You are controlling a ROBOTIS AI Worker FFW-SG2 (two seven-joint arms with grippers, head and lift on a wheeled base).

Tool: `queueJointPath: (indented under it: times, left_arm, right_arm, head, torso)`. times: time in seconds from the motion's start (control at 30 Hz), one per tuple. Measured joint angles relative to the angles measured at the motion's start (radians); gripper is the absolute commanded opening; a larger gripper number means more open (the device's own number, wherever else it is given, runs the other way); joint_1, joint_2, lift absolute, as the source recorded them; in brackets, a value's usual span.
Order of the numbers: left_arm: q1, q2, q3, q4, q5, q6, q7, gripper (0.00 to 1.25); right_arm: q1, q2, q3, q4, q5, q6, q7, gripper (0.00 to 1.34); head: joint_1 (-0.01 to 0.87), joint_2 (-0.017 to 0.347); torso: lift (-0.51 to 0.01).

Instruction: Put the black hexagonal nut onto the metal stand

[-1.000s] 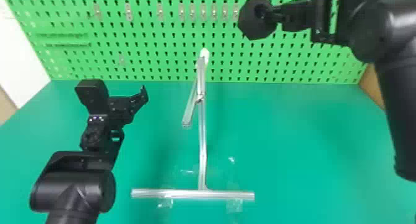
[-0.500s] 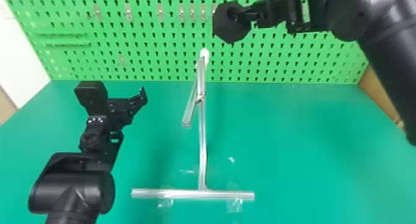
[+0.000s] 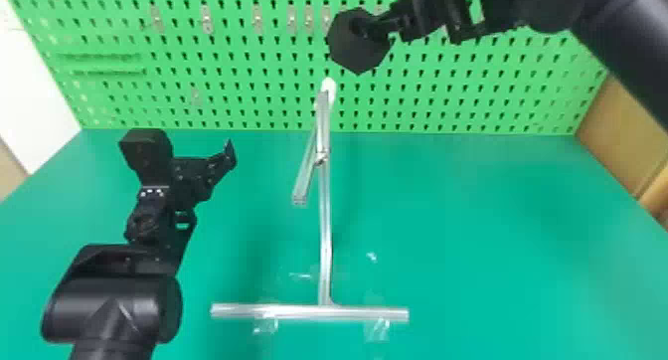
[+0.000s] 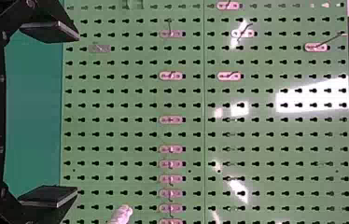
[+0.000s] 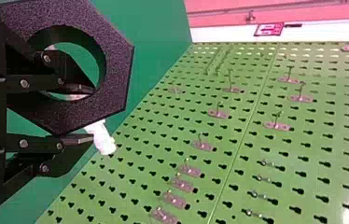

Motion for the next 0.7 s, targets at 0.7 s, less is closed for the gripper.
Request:
queueJointPath:
  times: [0.7]
  left_arm:
    - [-0.003, 0.015, -0.012, -0.013, -0.010, 0.030, -0.004, 1.12]
  right_arm:
    - [-0.240, -0.025, 0.279, 0.106, -0.101, 0.037, 0.135, 0.25]
  head:
    - [0.693, 0.081]
  torso:
    - [-0.001]
